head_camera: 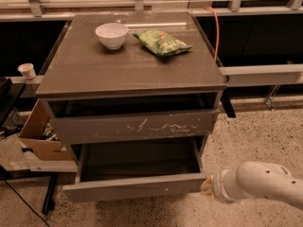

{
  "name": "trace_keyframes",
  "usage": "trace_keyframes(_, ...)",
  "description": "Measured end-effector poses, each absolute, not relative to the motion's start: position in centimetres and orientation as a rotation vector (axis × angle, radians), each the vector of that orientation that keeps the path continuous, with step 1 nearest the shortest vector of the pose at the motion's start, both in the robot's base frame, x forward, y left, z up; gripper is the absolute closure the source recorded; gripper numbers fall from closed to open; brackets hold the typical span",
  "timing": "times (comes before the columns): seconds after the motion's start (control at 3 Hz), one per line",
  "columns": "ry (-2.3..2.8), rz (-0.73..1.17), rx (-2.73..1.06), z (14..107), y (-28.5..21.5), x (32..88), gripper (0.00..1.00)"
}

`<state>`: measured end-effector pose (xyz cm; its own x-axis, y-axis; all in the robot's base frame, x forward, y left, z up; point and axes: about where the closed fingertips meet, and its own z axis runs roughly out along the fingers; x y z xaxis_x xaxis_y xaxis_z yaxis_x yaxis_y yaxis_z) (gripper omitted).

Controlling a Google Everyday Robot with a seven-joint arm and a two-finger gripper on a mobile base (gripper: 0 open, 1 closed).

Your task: Close middle drawer

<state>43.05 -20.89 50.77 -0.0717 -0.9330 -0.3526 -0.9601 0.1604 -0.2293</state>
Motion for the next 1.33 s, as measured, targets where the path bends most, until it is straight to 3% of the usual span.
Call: trace_keyframes(1.33,1.874,0.294,-1.762,42.1,-17.4,44.3,1.00)
